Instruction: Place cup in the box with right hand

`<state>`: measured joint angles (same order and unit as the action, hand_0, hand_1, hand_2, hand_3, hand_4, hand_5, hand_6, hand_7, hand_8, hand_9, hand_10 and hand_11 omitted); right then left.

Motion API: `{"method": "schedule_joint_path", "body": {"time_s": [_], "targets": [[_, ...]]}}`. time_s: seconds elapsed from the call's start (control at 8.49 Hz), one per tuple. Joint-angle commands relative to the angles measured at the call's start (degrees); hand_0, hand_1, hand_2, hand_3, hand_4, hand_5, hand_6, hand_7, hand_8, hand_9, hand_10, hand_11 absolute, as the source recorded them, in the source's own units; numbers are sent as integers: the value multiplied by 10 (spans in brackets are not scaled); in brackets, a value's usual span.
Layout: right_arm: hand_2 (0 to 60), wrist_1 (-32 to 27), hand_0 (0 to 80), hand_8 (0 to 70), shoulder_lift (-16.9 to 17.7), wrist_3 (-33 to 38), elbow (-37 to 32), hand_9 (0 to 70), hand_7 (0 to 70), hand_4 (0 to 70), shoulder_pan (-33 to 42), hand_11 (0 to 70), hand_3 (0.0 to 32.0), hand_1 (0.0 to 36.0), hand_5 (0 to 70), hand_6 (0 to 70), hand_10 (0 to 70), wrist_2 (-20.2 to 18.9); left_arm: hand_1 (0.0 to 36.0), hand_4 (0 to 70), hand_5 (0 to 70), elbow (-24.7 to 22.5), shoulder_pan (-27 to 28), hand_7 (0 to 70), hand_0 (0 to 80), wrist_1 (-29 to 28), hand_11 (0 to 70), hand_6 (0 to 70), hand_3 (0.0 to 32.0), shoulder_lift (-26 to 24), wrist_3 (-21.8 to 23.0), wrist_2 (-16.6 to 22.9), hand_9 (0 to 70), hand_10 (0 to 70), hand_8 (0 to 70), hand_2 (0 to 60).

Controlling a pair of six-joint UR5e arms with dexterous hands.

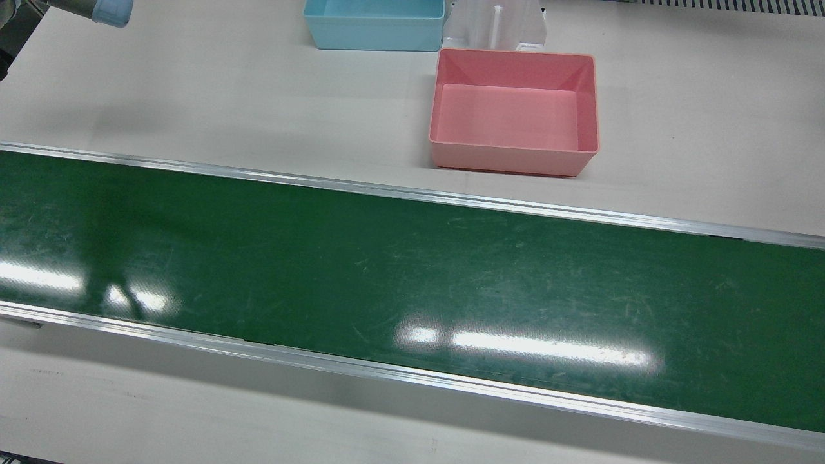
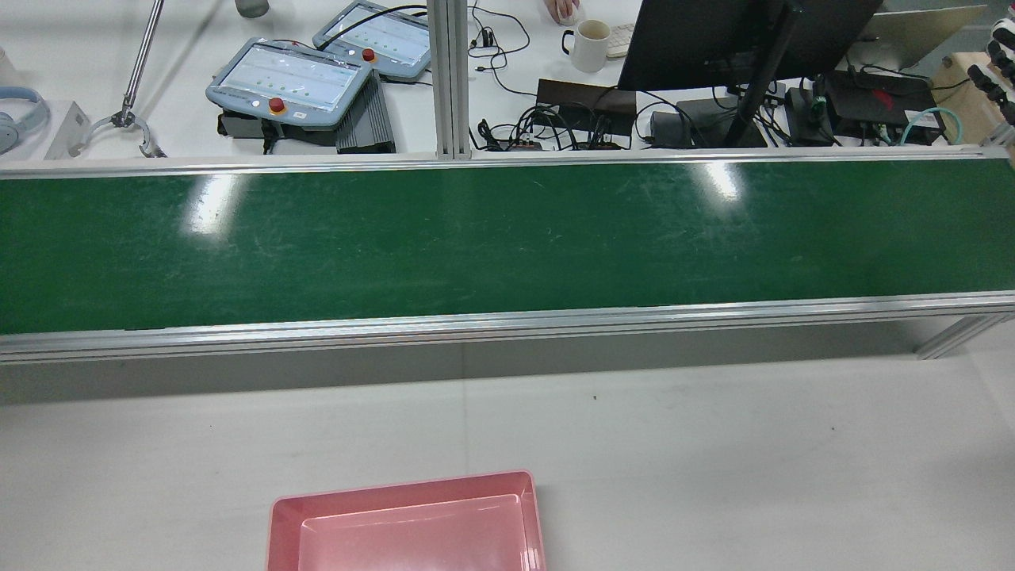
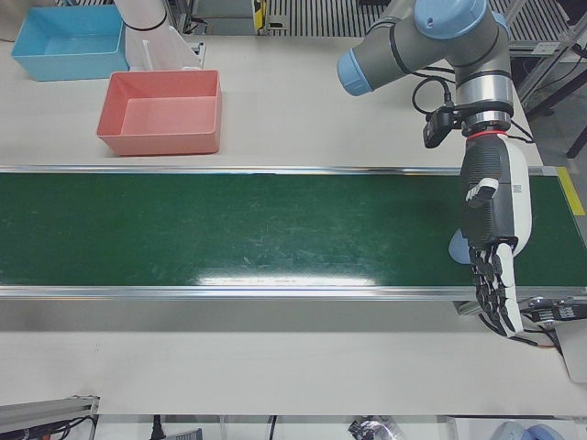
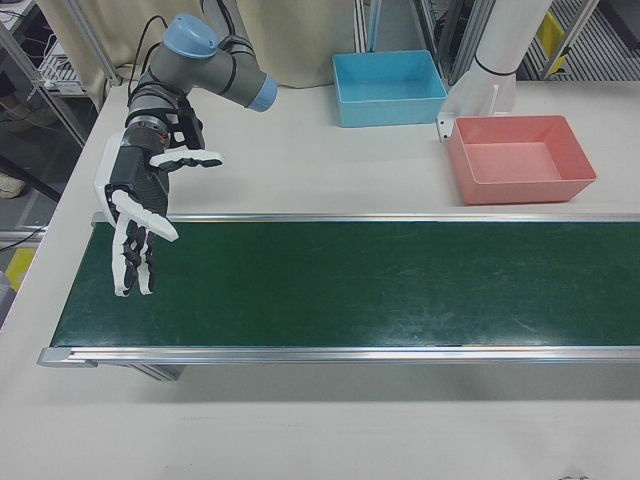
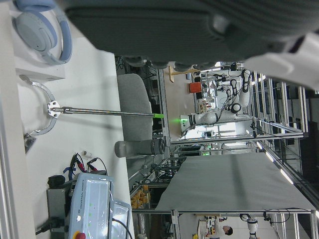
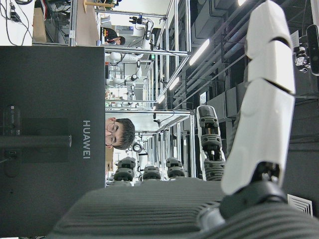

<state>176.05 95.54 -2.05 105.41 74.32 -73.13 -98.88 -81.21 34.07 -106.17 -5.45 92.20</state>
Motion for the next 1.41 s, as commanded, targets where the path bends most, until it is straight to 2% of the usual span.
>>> {"method": "schedule_joint_path", "body": {"time_s": [0.0, 0.35, 0.47, 1.06, 1.3], "targets": [[118, 0, 541, 28, 0, -1, 0, 25, 97, 137, 0, 91, 32, 223, 65, 26, 50, 0, 0, 0, 0, 0, 0, 0, 0, 0, 0, 0, 0, 0, 1, 0, 0, 0, 0, 0], [126, 0, 543, 30, 0, -1, -1, 25, 100, 143, -1, 88, 22, 227, 66, 27, 48, 0, 0, 0, 0, 0, 0, 0, 0, -1, 0, 0, 0, 0, 1, 0, 0, 0, 0, 0], [120, 0, 543, 28, 0, -1, -1, 21, 94, 131, -1, 85, 32, 227, 66, 26, 45, 0, 0, 0, 0, 0, 0, 0, 0, 0, 0, 0, 0, 0, 0, 0, 0, 0, 0, 0], [127, 0, 543, 31, 0, -1, -1, 27, 102, 147, -1, 90, 20, 227, 66, 28, 49, 0, 0, 0, 0, 0, 0, 0, 0, -1, 0, 0, 0, 0, 0, 0, 0, 0, 0, 0], [120, 0, 542, 31, 0, -1, 1, 25, 99, 143, -1, 86, 26, 225, 65, 27, 47, 0, 0, 0, 0, 0, 0, 0, 0, -1, 0, 0, 0, 0, 1, 0, 0, 0, 0, 0]]}}
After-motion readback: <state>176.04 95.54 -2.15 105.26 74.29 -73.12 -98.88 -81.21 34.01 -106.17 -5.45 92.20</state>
